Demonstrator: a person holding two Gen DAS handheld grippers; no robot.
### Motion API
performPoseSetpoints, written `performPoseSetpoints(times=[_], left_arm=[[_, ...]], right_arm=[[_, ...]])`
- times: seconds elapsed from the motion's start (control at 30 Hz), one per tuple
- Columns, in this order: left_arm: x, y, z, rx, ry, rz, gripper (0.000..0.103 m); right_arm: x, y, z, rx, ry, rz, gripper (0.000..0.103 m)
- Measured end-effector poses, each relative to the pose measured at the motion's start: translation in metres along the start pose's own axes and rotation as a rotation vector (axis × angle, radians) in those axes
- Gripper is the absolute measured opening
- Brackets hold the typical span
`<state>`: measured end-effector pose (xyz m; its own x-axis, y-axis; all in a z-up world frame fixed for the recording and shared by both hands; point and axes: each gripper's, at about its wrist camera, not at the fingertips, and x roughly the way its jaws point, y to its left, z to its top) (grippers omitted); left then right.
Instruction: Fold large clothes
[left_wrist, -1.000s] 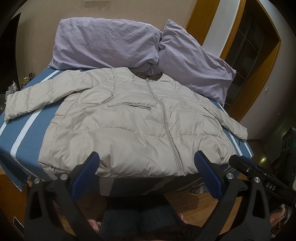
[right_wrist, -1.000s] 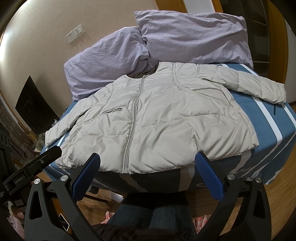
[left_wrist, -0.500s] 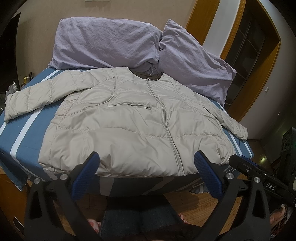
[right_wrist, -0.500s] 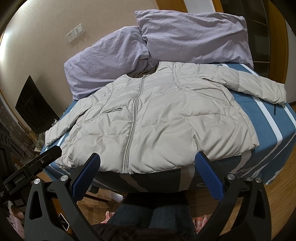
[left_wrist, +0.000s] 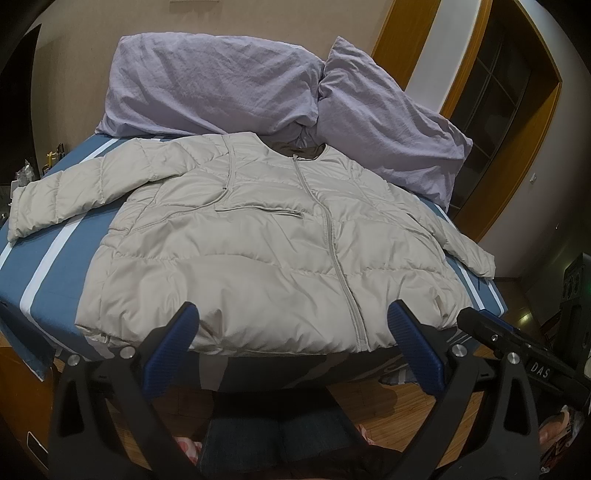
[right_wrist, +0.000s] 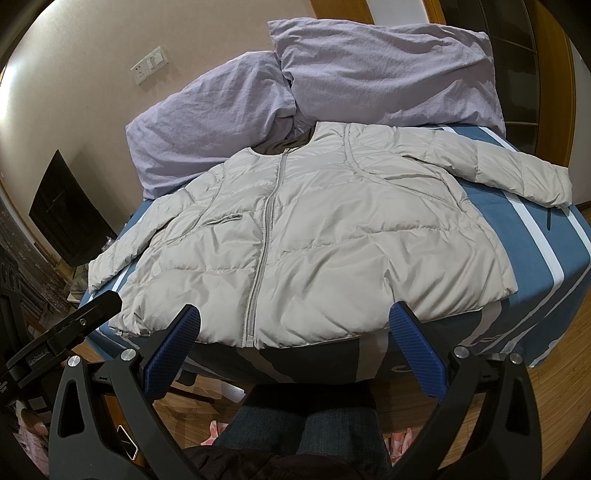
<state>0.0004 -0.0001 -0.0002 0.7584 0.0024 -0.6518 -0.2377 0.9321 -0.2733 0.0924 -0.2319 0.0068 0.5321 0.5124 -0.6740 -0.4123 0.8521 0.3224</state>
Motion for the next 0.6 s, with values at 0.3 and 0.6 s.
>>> performPoseSetpoints(times=[0.3, 0.6], left_arm=[[0.012, 0.001, 0.007, 0.0, 0.015, 0.008, 0.101], [0.039, 0.008, 0.023, 0.004, 0.033, 0.05, 0.101]], right_arm=[[0.011, -0.008, 0.008, 0.01, 0.008, -0.011, 0.102], [0.025, -0.028, 0.028, 0.037, 0.002, -0.06, 0.102]])
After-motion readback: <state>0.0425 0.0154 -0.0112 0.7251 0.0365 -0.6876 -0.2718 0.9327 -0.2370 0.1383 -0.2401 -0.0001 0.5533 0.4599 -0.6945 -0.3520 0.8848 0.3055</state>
